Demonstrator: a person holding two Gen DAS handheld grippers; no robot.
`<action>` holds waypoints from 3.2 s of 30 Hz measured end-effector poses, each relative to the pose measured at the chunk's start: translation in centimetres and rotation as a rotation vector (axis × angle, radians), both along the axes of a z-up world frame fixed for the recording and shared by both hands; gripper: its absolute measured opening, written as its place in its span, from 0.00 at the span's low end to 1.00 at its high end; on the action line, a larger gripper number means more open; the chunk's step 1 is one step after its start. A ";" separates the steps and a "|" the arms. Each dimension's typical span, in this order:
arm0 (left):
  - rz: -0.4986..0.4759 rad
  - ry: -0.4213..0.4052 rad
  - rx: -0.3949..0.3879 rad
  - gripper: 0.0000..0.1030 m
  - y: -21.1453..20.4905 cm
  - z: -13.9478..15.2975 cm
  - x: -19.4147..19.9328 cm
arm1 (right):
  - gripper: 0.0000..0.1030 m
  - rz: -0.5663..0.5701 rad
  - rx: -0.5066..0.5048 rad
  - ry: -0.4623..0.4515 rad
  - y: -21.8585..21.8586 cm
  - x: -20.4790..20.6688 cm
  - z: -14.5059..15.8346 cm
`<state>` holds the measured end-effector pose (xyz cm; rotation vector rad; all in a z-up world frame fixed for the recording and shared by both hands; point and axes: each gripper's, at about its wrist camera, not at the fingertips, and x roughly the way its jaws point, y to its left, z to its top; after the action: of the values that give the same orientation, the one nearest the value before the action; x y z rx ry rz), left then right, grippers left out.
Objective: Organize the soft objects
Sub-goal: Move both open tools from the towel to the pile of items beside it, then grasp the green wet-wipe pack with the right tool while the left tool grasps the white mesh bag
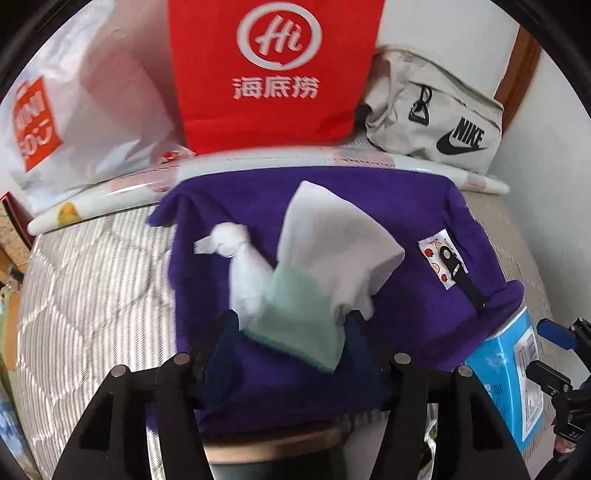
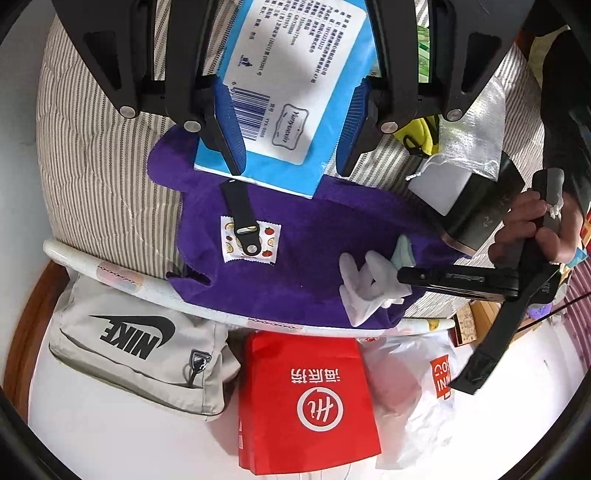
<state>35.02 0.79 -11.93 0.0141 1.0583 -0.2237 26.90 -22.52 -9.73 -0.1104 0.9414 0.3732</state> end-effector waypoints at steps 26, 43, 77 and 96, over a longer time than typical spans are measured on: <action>0.018 0.001 -0.187 0.56 5.3 1.6 -18.0 | 0.50 0.217 0.036 0.061 6.6 -10.6 -1.8; -0.049 0.075 -0.293 0.56 2.5 -2.9 -20.8 | 0.41 0.305 -0.242 -0.103 8.8 -13.7 -5.2; 0.098 0.061 -0.129 0.46 7.1 -4.8 -24.5 | 0.57 0.071 -0.174 -0.115 1.7 -19.7 -4.7; 0.080 0.000 0.065 0.87 0.3 -5.8 -22.4 | 0.86 0.026 -0.072 -0.053 0.6 -16.9 -7.3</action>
<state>12.62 1.06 -17.72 0.0303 1.0632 -0.1167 10.05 -21.89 -16.98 -0.1976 0.9022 0.3582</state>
